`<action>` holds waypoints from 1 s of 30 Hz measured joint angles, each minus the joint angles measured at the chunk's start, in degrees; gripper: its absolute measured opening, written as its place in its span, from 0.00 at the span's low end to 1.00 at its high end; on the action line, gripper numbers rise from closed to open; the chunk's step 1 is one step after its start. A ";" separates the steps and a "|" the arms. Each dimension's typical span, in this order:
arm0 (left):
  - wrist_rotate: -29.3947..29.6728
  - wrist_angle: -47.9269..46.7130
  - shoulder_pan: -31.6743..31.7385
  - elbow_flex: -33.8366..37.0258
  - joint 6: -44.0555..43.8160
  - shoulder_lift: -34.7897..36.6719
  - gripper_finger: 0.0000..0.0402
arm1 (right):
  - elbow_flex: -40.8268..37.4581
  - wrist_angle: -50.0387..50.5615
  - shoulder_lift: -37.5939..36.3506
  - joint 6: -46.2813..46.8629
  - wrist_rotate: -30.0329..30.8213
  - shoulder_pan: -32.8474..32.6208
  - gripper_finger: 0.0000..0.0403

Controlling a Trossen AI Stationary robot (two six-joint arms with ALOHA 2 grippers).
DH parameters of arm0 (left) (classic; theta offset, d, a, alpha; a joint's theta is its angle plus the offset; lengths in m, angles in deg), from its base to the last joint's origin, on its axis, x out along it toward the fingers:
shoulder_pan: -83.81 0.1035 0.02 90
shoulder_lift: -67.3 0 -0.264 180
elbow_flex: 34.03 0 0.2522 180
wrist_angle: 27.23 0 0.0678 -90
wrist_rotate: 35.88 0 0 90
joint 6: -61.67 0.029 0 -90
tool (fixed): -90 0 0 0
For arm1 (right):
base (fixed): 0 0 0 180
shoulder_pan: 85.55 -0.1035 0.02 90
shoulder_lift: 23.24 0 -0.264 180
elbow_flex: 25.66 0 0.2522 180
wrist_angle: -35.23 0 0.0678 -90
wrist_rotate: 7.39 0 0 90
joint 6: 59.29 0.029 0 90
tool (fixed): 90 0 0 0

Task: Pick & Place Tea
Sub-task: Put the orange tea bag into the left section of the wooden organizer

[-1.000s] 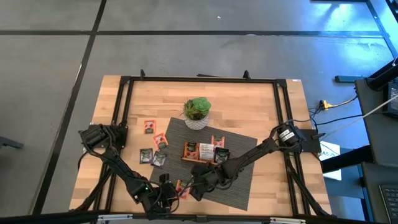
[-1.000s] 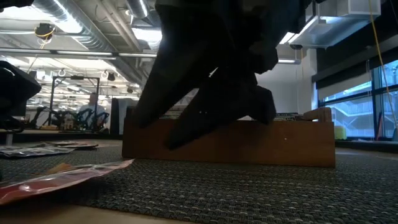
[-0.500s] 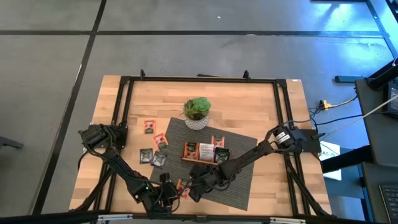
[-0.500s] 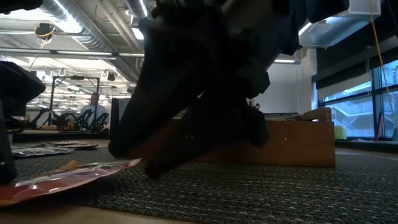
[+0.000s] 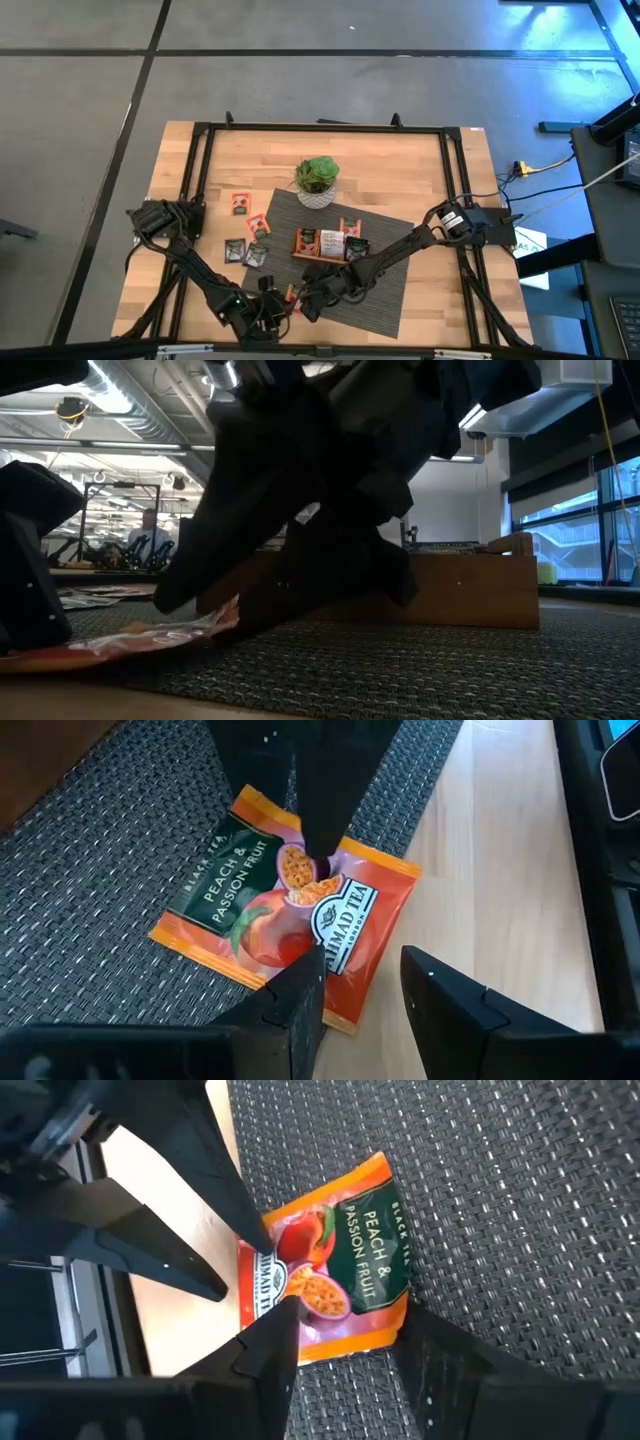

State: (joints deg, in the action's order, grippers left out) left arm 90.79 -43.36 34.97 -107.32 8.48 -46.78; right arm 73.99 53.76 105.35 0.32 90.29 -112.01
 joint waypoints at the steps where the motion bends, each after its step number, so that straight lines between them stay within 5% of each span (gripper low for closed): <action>1: 0.02 0.15 -0.01 -0.03 -0.01 -0.18 0.32 | 0.00 0.06 0.00 -0.18 0.02 0.00 0.39; 22: -0.24 0.58 -1.71 -0.01 0.42 -0.68 0.32 | -0.04 0.42 0.01 -6.21 -0.31 0.36 0.03; 30: -0.44 -0.21 -4.84 0.20 1.90 3.85 0.32 | -0.13 1.80 -2.66 -11.08 0.92 0.37 0.01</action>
State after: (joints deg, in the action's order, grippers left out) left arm 90.36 -43.57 30.13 -107.12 10.38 -42.93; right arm 73.86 55.56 102.70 -10.76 91.21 -111.64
